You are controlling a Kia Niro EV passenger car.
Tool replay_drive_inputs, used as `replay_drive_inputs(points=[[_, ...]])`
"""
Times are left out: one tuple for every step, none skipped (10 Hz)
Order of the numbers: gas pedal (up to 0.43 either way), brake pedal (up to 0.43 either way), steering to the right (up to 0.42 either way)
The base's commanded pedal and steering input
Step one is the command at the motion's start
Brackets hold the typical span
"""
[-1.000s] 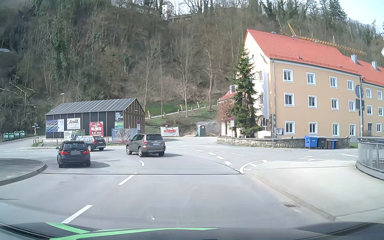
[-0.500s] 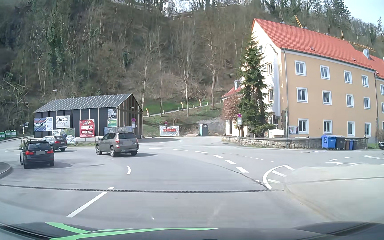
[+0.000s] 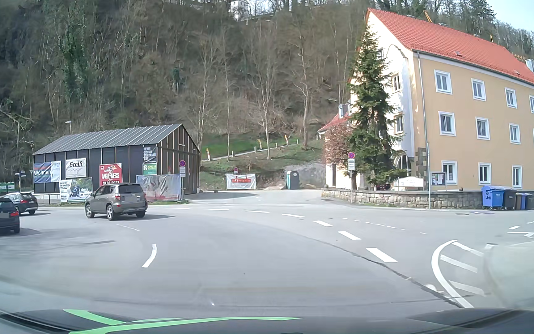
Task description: Follow the waypoints while adhering to traffic rules and regulations
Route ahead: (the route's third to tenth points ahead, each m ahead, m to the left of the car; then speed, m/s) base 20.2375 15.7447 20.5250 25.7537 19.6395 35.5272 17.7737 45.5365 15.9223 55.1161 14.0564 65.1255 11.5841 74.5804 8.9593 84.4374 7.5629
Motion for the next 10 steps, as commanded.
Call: replay_drive_inputs(points=[[0.000,0.116,-0.067],[0.000,0.116,-0.080],[0.000,0.116,-0.093],[0.000,0.110,-0.108],[0.000,0.110,-0.121],[0.000,0.104,-0.129],[0.000,0.098,-0.137],[0.000,0.061,-0.151],[0.000,0.024,-0.162],[0.000,0.000,-0.175]])
